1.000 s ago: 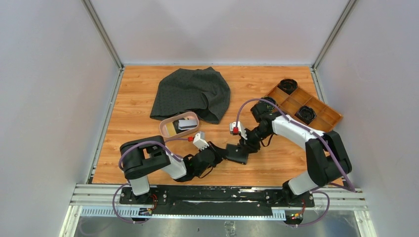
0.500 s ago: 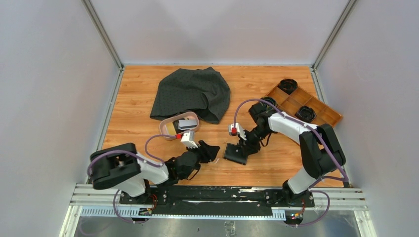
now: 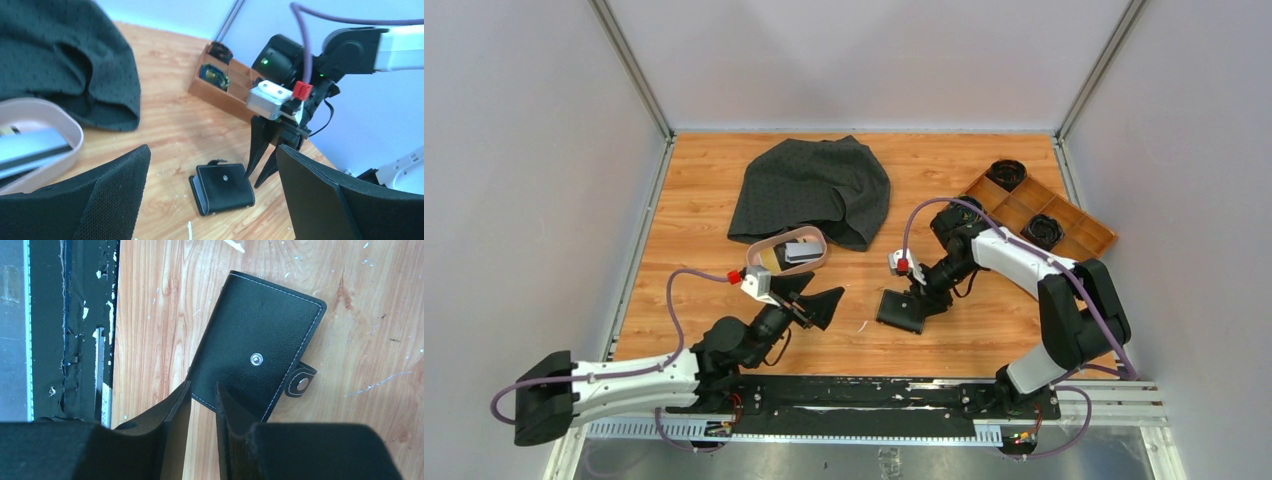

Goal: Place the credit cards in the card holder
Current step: Close the card holder at the center of the board.

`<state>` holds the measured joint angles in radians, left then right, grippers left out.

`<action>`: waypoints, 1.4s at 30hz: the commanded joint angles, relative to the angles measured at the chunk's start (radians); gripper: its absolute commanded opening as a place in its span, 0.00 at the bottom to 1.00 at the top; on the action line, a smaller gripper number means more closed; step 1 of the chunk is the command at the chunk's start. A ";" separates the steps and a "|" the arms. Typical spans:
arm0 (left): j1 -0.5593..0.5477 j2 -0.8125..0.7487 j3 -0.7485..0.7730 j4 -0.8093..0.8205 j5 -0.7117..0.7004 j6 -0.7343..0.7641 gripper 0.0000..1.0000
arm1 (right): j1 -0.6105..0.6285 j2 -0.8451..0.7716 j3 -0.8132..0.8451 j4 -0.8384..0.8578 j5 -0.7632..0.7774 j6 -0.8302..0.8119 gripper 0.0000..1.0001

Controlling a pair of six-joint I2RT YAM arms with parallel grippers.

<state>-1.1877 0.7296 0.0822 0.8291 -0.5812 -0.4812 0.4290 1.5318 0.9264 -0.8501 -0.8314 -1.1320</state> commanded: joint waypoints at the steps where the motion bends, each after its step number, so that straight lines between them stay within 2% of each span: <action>1: 0.000 -0.149 -0.007 -0.181 0.119 0.254 1.00 | -0.009 -0.013 0.015 -0.040 -0.032 -0.029 0.29; 6: 0.000 -0.137 -0.019 -0.185 0.265 0.450 1.00 | -0.009 -0.006 0.017 -0.040 -0.025 -0.026 0.29; 12: 0.042 0.114 0.084 -0.176 0.442 0.561 1.00 | -0.014 0.003 0.017 -0.040 -0.022 -0.024 0.29; 16: 0.131 0.326 0.086 0.012 0.621 0.537 1.00 | -0.017 0.010 0.016 -0.040 -0.018 -0.027 0.29; 20: 0.199 0.502 0.098 0.204 0.740 0.520 1.00 | -0.018 0.016 0.015 -0.040 -0.014 -0.030 0.29; 26: 0.206 0.681 0.222 0.135 0.787 0.615 1.00 | -0.020 0.019 0.014 -0.040 -0.009 -0.033 0.29; 30: 0.233 0.781 0.260 0.216 0.839 0.622 0.99 | -0.019 0.023 0.015 -0.040 -0.005 -0.034 0.29; 35: 0.273 0.913 0.333 0.289 0.979 0.639 0.87 | -0.023 0.022 0.014 -0.040 -0.004 -0.034 0.29; 39: 0.281 0.972 0.338 0.395 0.997 0.676 0.85 | -0.029 0.022 0.014 -0.040 -0.006 -0.035 0.29; 42: 0.283 0.983 0.363 0.366 1.000 0.713 0.83 | -0.031 0.030 0.017 -0.038 -0.003 -0.029 0.29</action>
<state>-0.9119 1.6936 0.4103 1.1229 0.3733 0.1570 0.4114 1.5494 0.9264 -0.8612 -0.8375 -1.1469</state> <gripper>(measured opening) 0.846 0.292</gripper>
